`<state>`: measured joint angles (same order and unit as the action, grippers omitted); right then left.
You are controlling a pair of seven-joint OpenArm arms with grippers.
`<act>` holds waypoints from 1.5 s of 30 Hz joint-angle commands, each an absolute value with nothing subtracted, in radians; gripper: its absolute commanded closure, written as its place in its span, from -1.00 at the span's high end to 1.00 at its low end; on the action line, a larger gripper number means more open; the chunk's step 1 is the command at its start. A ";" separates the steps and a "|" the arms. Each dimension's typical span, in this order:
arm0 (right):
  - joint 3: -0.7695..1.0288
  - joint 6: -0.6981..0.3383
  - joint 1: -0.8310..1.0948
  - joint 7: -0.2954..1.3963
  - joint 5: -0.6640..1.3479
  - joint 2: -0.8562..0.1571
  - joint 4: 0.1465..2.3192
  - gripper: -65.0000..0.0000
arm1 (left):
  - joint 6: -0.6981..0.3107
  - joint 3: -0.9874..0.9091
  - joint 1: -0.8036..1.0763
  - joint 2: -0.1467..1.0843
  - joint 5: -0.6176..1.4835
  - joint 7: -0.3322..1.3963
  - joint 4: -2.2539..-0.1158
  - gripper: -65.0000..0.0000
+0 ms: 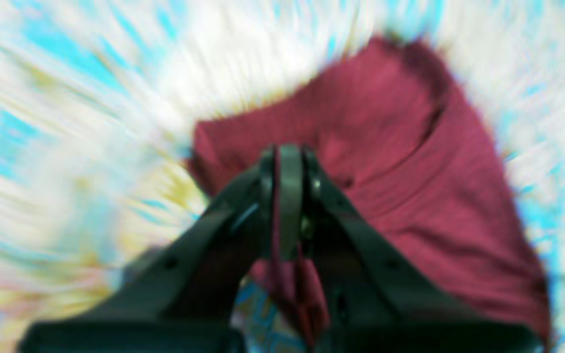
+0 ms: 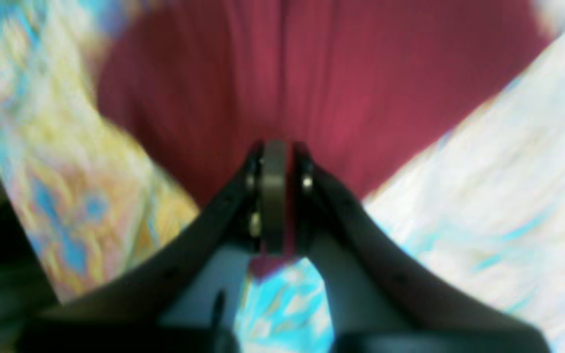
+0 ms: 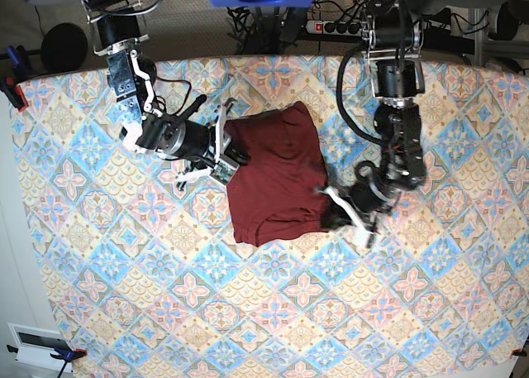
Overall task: Layout the t-shirt on the table in an organized manner, then fold the t-shirt properly
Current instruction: 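Tuck the loose shirt edge under with the left gripper, then press and smooth the folded shirt with the right gripper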
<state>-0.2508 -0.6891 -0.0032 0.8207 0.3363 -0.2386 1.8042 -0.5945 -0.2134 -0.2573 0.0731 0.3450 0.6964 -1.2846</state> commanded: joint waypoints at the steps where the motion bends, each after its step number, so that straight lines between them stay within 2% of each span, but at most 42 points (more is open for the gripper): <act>1: -0.263 -0.694 -0.016 0.805 0.349 -0.226 1.828 -0.93 | -0.595 -0.255 -0.272 0.084 0.375 0.702 -1.339 -0.99; 9: -0.380 -0.694 -0.022 0.799 0.343 -0.047 1.741 -0.93 | -0.595 -0.532 -0.157 0.085 0.438 0.906 -1.615 -0.99; 12: -0.412 -0.694 -0.048 0.796 0.341 0.031 1.666 -0.93 | -0.595 -0.565 -0.077 0.087 0.438 0.934 -1.710 -0.99; 18: -0.417 -0.693 -0.208 0.751 0.341 0.107 1.451 -1.00 | -0.595 -0.568 0.079 0.119 0.441 0.929 -1.853 -0.99; 23: -0.409 -0.690 -0.219 0.682 0.341 0.122 1.326 -1.00 | -0.596 -0.665 0.156 0.099 0.450 0.931 -1.905 -0.99; 28: -0.410 -0.570 -0.220 0.590 0.341 0.122 1.194 -1.00 | -0.596 -0.762 0.186 0.099 0.544 0.937 -1.900 -0.99; 34: -0.400 -0.552 -0.220 0.529 0.341 0.122 1.070 -1.00 | -0.596 -0.806 0.185 0.099 0.559 0.937 -1.900 -0.99; 40: -0.259 -0.550 -0.219 0.522 0.340 0.122 1.058 -1.00 | -0.596 -0.808 0.185 0.099 0.559 0.937 -1.899 -0.99; 45: -0.124 -0.550 -0.214 0.522 0.315 0.082 1.059 -1.00 | -0.596 -0.806 0.177 0.099 0.559 0.937 -1.899 -0.99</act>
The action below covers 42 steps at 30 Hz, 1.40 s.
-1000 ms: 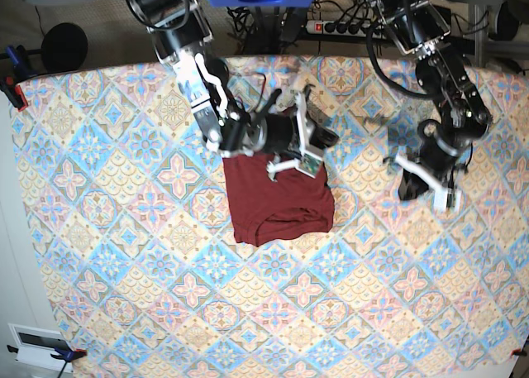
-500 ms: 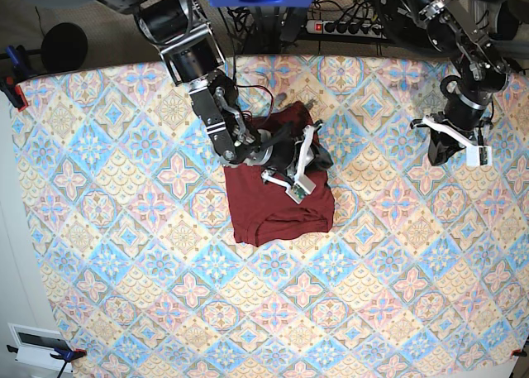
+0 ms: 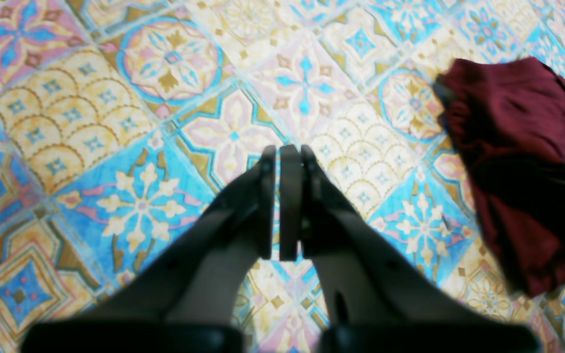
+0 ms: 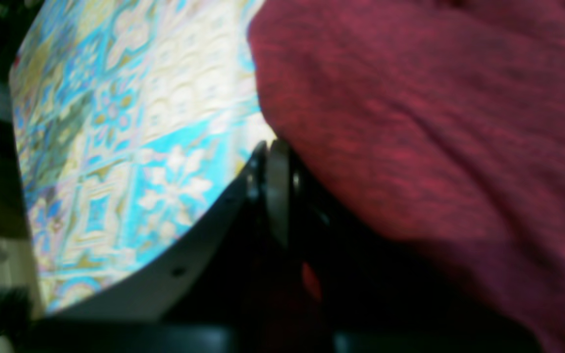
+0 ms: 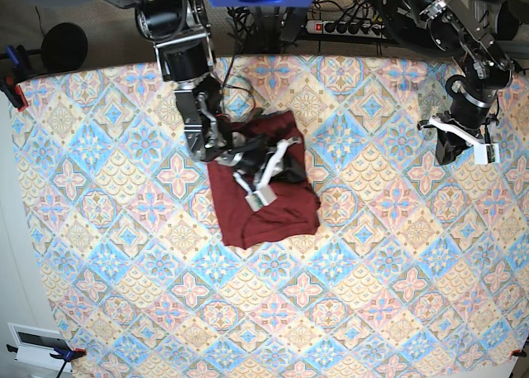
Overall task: Layout the t-shirt on the table in an organized manner, then fold the t-shirt properly
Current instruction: 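Press and smooth the folded shirt with the right gripper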
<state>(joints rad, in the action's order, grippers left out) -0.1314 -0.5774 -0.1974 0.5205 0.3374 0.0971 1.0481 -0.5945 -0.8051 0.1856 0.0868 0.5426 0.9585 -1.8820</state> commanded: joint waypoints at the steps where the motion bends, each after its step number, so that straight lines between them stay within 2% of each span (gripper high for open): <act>1: -0.093 -0.550 -0.214 0.522 0.291 0.076 1.061 -1.00 | -0.596 -0.805 0.177 0.099 0.559 0.937 -1.899 -0.99; 8: 0.054 -0.552 -0.213 0.501 0.173 0.036 1.063 -1.00 | -0.596 -0.802 0.176 0.099 0.559 0.934 -1.899 -0.99; 15: 0.054 -0.552 -0.217 0.470 0.173 -0.085 1.055 -1.00 | -0.596 -0.802 0.176 0.099 0.559 0.934 -1.897 -0.99; 20: 0.058 -0.552 -0.219 0.469 0.176 -0.127 1.058 -1.00 | -0.596 -0.800 0.176 0.094 0.561 0.935 -1.865 -0.99; 24: 0.058 -0.552 -0.214 0.473 0.177 -0.130 1.078 -1.00 | -0.596 -0.800 0.176 0.093 0.584 0.937 -1.865 -0.99; 27: 0.048 -0.552 -0.211 0.476 0.177 -0.130 1.179 -1.00 | -0.596 -0.800 0.183 0.097 0.604 0.937 -1.863 -0.99; 42: 0.048 -0.552 0.027 0.610 0.179 -0.068 1.603 -1.00 | -0.596 -0.800 0.185 0.093 0.607 0.937 -1.862 -0.99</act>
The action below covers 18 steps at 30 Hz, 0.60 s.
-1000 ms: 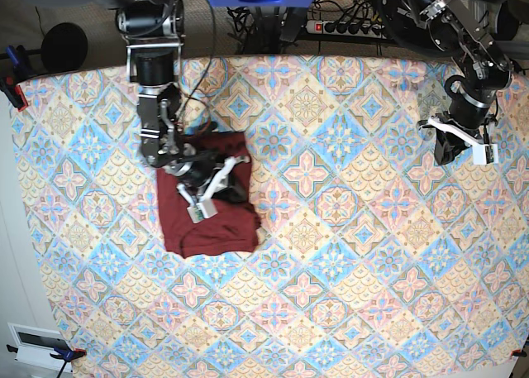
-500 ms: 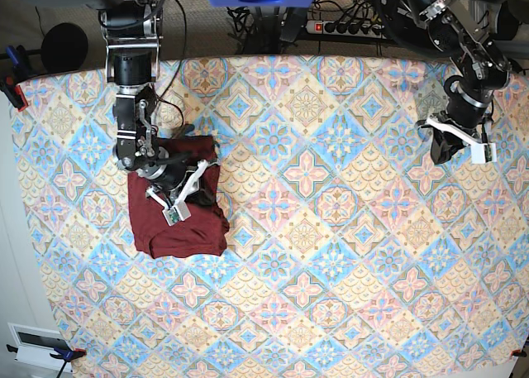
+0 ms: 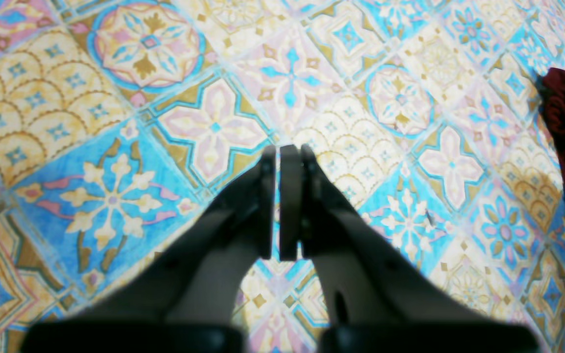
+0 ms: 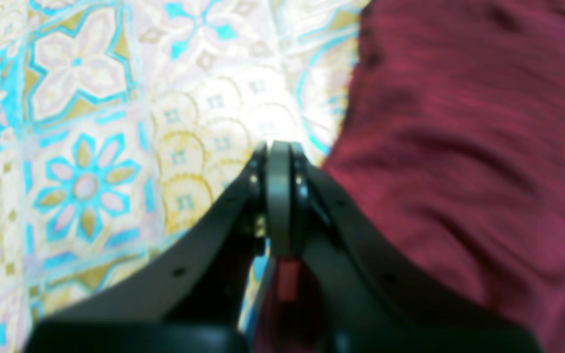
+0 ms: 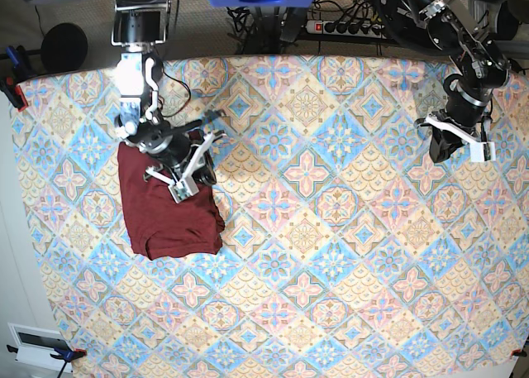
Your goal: Layout the t-shirt on the table in an organized manner, then fold the t-shirt properly
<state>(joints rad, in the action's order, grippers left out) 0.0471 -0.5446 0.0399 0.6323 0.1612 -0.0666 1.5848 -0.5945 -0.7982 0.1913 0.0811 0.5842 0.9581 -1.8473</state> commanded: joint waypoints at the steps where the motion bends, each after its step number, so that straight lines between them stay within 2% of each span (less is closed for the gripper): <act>1: 0.048 -0.552 0.047 0.616 0.179 -0.068 1.633 -1.00 | -0.596 -0.800 0.185 0.093 0.607 0.937 -1.862 -0.99; 10: 0.111 -0.552 0.274 0.618 0.189 -0.076 1.929 -1.00 | -0.596 -0.800 0.236 0.099 0.607 0.937 -1.870 -0.99; 14: 0.173 -0.552 0.387 0.618 0.271 -0.076 1.974 -1.00 | -0.598 -0.805 0.309 0.102 0.602 0.937 -1.916 -0.99; 18: 0.274 -0.552 0.518 0.618 0.397 -0.076 1.986 -1.00 | -0.598 -0.802 0.429 0.163 0.608 0.934 -1.972 -0.99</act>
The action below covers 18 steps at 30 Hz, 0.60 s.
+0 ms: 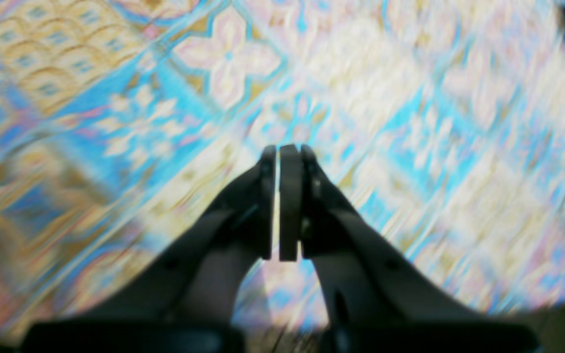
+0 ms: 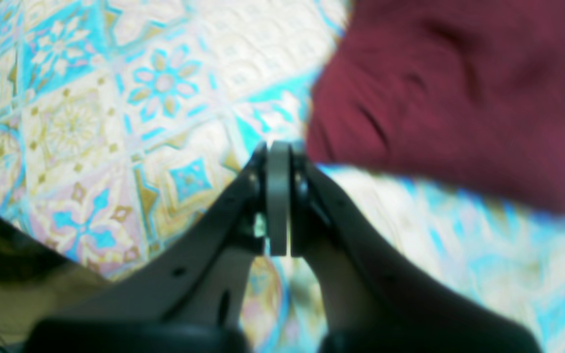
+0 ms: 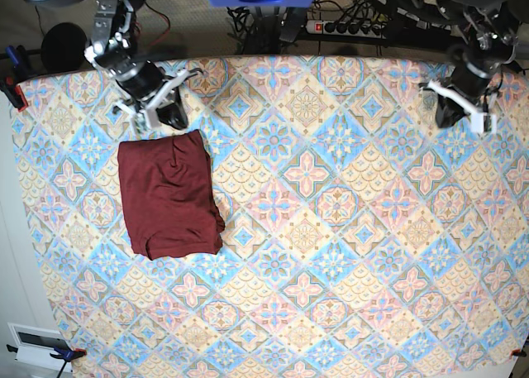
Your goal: Layout the t-shirt on the table in an organized manner, then fold the t-shirt properly
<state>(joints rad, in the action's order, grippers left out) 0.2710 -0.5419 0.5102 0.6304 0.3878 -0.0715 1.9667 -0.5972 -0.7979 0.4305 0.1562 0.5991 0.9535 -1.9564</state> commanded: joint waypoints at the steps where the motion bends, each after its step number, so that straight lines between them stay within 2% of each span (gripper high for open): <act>1: 0.298 -0.552 0.550 0.616 0.429 -0.076 1.986 -1.00 | -0.598 -0.805 0.455 0.173 0.608 0.931 -1.974 -0.99; 5: 0.427 -0.556 0.654 0.615 0.547 -0.076 1.991 -1.00 | -0.598 -0.808 0.561 0.213 0.610 0.929 -1.975 -0.99; 10: 0.565 -0.556 0.763 0.616 0.596 -0.076 1.989 -1.00 | -0.601 -0.823 0.708 0.243 0.610 0.929 -1.975 -0.99; 18: 0.611 -0.556 0.949 0.616 0.576 -0.077 1.902 -1.00 | -0.602 -0.872 0.912 0.239 0.601 0.928 -1.949 -0.99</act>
